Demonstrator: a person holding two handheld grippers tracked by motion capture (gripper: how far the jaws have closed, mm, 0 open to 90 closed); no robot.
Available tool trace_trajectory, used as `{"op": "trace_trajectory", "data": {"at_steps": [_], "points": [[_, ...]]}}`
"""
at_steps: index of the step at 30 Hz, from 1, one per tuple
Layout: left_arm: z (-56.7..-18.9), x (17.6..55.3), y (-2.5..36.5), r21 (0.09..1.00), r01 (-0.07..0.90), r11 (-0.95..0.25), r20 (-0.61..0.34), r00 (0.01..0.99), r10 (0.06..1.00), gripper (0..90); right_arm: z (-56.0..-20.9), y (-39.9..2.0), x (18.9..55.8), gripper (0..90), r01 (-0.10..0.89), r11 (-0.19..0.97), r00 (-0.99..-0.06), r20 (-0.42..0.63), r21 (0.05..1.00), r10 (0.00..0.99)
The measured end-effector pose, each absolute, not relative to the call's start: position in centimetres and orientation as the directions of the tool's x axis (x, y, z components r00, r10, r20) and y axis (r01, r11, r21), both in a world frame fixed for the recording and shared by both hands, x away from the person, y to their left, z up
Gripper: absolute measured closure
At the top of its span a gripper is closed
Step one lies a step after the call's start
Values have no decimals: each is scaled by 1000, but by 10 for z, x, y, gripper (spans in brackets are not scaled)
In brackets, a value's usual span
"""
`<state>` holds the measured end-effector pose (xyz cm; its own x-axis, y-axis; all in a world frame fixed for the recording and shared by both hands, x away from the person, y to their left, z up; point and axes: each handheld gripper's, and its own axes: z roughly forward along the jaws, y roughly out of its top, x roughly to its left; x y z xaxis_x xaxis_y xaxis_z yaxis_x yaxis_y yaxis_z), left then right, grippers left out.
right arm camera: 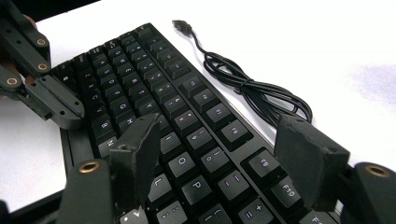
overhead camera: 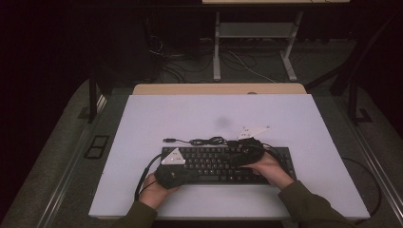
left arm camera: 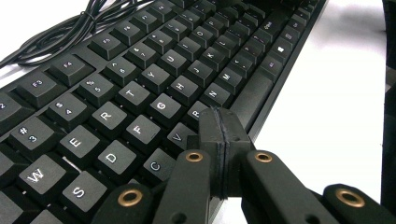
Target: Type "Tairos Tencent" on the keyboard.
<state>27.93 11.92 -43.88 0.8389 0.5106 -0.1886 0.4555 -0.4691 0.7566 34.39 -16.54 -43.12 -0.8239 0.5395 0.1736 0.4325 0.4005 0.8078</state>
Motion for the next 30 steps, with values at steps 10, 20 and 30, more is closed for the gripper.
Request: {"op": "trace_trajectory", "data": {"at_steps": [10, 20, 30], "points": [[-441, 280, 119, 751, 457, -476, -187, 839, 511, 893, -432, -165, 344, 312, 430, 405, -825, 169, 807, 539], [-437, 281, 121, 758, 456, -467, -180, 834, 522, 892, -431, -165, 344, 312, 431, 403, -825, 171, 808, 539], [-433, 282, 126, 776, 468, -424, -200, 819, 538, 834, -431, -166, 343, 313, 433, 400, -824, 175, 808, 539]]}}
